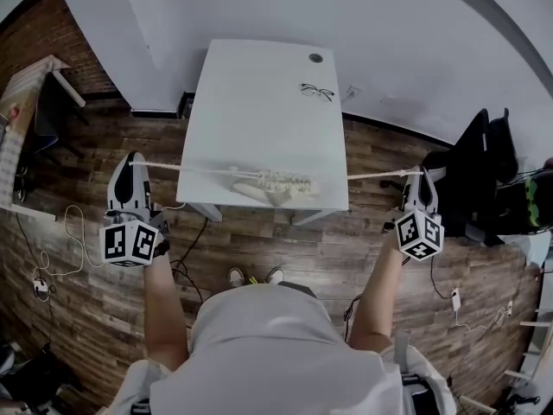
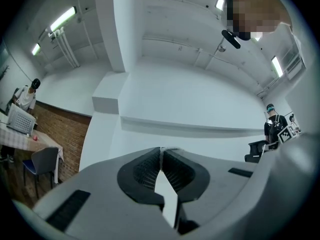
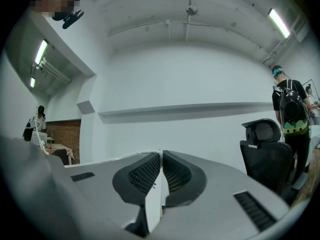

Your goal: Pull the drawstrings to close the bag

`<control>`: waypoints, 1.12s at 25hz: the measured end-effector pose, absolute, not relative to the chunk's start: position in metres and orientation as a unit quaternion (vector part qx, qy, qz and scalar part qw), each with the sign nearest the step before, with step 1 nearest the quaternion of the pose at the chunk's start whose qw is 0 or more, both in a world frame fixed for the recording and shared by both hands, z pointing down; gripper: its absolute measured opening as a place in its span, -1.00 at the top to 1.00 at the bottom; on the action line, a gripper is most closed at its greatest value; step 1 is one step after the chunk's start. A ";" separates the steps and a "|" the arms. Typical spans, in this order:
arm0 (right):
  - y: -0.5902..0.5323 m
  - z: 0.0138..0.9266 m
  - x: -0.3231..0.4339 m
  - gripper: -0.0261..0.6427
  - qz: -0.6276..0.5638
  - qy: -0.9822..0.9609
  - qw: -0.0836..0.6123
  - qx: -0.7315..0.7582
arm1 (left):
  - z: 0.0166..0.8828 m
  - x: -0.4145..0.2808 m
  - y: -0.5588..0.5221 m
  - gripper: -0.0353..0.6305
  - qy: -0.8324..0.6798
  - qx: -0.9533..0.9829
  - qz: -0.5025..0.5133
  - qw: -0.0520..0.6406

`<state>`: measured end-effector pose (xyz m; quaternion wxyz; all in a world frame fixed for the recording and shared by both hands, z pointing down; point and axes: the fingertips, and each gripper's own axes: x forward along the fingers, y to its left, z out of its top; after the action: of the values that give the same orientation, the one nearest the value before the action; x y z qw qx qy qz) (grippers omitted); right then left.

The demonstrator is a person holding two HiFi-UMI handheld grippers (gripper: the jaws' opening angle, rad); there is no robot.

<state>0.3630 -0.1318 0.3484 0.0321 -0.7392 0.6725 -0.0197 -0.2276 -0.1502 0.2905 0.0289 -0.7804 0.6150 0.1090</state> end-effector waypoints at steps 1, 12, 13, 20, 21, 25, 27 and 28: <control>-0.130 0.346 0.361 0.79 -0.017 0.674 0.032 -0.738 | 0.288 -0.228 -0.149 0.83 0.615 -0.780 0.112 0.029; -0.116 0.318 0.331 0.79 0.005 0.702 0.040 -0.711 | 0.288 -0.188 -0.138 0.83 0.571 -0.808 0.143 0.001; -0.114 0.315 0.326 0.79 0.008 0.706 0.038 -0.707 | 0.287 -0.184 -0.135 0.83 0.566 -0.811 0.147 -0.002; -0.102 0.297 0.320 0.79 0.016 0.719 0.046 -0.694 | 0.283 -0.156 -0.121 0.83 0.532 -0.830 0.167 -0.016; -0.100 0.296 0.318 0.79 0.017 0.720 0.048 -0.693 | 0.283 -0.153 -0.118 0.83 0.527 -0.833 0.169 -0.018; -0.093 0.294 0.307 0.79 0.020 0.727 0.051 -0.685 | 0.279 -0.149 -0.108 0.83 0.515 -0.840 0.172 -0.020; -0.089 0.295 0.301 0.79 0.017 0.730 0.052 -0.681 | 0.276 -0.151 -0.103 0.83 0.512 -0.841 0.172 -0.020; -0.088 0.294 0.298 0.79 0.017 0.731 0.053 -0.680 | 0.274 -0.152 -0.103 0.83 0.511 -0.842 0.173 -0.020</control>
<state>0.2983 -0.0877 0.2944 0.0527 -0.6800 0.7311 0.0167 -0.1517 -0.1026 0.2741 -0.0200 -0.8417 0.5112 0.1729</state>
